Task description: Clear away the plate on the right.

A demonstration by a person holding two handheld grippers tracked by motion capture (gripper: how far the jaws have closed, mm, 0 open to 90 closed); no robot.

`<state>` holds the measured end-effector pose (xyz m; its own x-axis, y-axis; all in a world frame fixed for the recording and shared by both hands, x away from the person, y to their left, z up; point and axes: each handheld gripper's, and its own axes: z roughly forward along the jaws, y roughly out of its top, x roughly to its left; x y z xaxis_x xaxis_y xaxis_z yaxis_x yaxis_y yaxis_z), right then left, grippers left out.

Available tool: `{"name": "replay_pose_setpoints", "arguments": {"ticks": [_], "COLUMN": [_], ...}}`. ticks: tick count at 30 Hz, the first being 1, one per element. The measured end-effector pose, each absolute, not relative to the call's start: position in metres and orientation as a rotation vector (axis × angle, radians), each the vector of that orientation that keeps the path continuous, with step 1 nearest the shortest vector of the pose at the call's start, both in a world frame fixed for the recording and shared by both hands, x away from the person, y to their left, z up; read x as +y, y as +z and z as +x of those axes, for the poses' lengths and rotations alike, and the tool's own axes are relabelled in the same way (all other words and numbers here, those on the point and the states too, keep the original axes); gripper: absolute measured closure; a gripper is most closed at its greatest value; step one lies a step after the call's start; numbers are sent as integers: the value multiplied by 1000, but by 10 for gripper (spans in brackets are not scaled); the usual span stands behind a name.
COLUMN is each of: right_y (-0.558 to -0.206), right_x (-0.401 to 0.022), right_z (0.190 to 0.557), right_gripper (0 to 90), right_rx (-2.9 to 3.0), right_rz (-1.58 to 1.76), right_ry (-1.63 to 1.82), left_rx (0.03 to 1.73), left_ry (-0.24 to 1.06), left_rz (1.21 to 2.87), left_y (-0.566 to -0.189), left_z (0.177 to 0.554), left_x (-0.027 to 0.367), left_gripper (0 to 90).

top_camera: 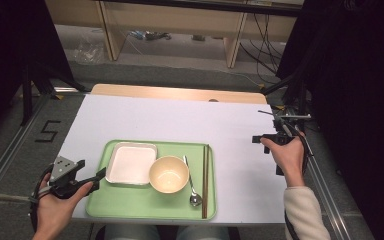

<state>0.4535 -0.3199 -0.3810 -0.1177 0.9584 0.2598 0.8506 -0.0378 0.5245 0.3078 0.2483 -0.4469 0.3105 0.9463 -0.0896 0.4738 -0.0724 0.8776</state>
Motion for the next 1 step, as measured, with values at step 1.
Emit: {"name": "replay_pose_setpoints", "arguments": {"ticks": [1], "right_y": [-381], "right_x": [-319], "right_z": [454], "right_gripper": [525], "right_rx": [2016], "right_rz": [1974], "right_ry": [891], "left_rx": [1299], "left_ry": [676], "left_rz": [1696], "left_y": [-447], "left_z": [308], "left_x": [249], "left_gripper": [239]}}
